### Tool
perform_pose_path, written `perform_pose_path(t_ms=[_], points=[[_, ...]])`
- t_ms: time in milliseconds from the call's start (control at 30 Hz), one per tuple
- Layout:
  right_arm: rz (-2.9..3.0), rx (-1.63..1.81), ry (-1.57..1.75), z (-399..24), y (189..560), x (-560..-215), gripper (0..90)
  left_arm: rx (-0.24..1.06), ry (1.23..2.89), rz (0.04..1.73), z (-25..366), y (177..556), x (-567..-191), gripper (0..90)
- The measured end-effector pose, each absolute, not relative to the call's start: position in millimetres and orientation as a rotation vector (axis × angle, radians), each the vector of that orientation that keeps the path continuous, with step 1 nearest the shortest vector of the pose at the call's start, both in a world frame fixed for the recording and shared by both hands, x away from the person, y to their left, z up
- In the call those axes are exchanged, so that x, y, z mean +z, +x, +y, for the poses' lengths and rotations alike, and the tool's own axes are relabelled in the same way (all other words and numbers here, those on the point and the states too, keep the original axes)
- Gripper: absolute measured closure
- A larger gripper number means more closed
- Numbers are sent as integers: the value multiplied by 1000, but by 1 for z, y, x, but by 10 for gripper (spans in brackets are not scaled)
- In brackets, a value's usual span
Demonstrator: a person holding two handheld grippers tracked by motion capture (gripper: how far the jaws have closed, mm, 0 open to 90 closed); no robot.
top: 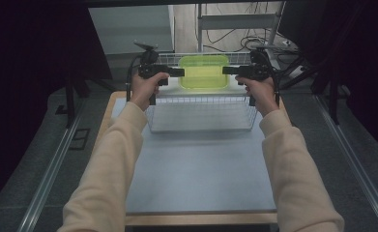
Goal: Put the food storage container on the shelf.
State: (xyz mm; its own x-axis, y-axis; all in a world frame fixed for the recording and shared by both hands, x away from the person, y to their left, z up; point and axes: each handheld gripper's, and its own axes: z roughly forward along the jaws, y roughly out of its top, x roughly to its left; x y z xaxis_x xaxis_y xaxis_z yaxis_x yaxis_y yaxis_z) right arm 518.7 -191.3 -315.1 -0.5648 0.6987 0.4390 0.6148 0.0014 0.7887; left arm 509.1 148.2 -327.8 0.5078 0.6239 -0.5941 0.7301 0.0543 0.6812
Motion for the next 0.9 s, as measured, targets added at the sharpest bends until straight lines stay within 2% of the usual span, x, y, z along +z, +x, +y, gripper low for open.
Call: perform_pose_path(t_ms=[267, 300, 333, 400, 433, 467, 533, 567, 600, 700, 900], points=[[2156, 1596, 1480, -190, 525, -322, 637, -105, 1625, 1203, 147, 516, -336, 623], [2146, 1602, 1493, -190, 526, -324, 628, -107, 1626, 1207, 146, 516, -336, 550], [2146, 1602, 1493, -190, 526, -324, 628, -111, 1635, 1196, 146, 517, -338, 550], [2139, 1600, 1497, -190, 526, -325, 594, -88, 1623, 1204, 144, 517, -339, 481], [2132, 1605, 1496, -191, 526, -325, 558, -80, 1619, 1200, 144, 517, -339, 395], [2132, 1605, 1496, -191, 526, -325, 558, -83, 1609, 1196, 144, 517, -340, 395], [2131, 1610, 1491, -190, 525, -324, 519, -77, 1604, 1193, 145, 517, -340, 276], [2109, 1614, 1486, -190, 523, -322, 468, -66, 1595, 1187, 146, 515, -338, 211], [2109, 1614, 1486, -190, 523, -322, 468, -66, 1595, 1187, 146, 515, -338, 199], [2049, 1574, 1436, -190, 516, -316, 395, -33, 1579, 1154, 150, 507, -333, 173], [2021, 1598, 1380, -198, 503, -310, 372, 9, 1585, 1117, 159, 491, -323, 164]])
